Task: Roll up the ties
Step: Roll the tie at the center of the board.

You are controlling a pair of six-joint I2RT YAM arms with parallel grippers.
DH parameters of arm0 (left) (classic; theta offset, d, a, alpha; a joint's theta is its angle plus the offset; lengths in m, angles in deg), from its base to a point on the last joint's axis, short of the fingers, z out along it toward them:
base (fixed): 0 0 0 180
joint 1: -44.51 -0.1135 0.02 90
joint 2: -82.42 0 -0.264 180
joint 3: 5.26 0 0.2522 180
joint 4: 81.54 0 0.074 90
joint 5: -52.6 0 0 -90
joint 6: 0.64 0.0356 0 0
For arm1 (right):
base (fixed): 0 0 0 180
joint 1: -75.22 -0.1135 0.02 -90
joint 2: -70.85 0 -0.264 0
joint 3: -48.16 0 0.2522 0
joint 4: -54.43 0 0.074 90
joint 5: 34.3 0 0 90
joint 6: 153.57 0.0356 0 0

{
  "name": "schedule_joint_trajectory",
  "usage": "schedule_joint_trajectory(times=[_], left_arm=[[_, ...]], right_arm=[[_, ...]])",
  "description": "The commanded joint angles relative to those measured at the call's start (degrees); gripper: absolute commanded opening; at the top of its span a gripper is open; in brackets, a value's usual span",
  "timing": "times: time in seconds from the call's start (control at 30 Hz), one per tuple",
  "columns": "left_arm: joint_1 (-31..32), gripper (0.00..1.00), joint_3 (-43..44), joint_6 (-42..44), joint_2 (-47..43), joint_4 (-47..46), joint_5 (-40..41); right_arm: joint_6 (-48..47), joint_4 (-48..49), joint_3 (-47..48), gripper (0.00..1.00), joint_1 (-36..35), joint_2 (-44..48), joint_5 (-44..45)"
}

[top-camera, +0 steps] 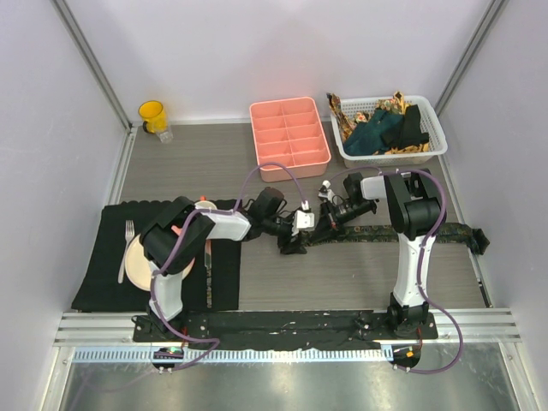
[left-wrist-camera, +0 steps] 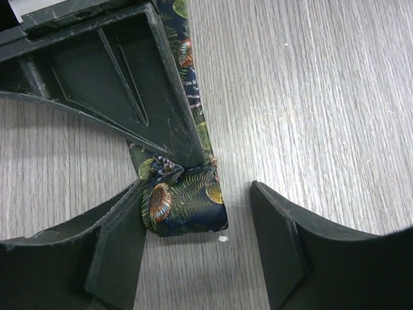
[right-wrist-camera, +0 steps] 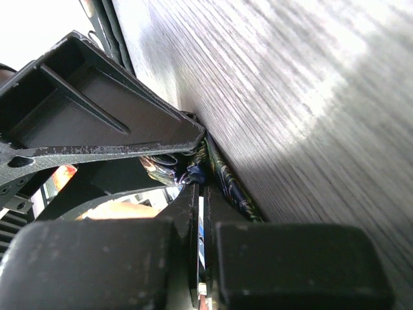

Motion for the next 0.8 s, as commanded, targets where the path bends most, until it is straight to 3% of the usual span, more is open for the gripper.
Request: schedule_joint_trajectory(times=[0.0,0.2,0.4,0.7,0.77], left_arm=[[-0.6,0.64,-1.2,0.9,-0.3,3.9,-0.3],[-0.5,0.51,-1.2,-4.8,-1.8,-0.4,2.4],[1.5,0.50,1.5,-6.5,-1.2,-0.7,4.2],[4.2,0.48,5.2,-6.2,2.7,4.6,9.4],[4.2,0.40,5.8,-6.0,3.1,7.5,10.5]], right_arm=[[-0.4,-0.7,-0.1,0.01,0.1,-4.9,13.7],[-0.3,-1.1,0.1,0.01,0.2,-5.2,13.7],[0.1,-1.1,0.6,0.01,0.2,-5.1,13.2],[0.5,-1.0,0.7,0.01,0.2,-5.1,12.3],[0.6,-1.1,0.8,0.01,0.2,-4.7,11.8]])
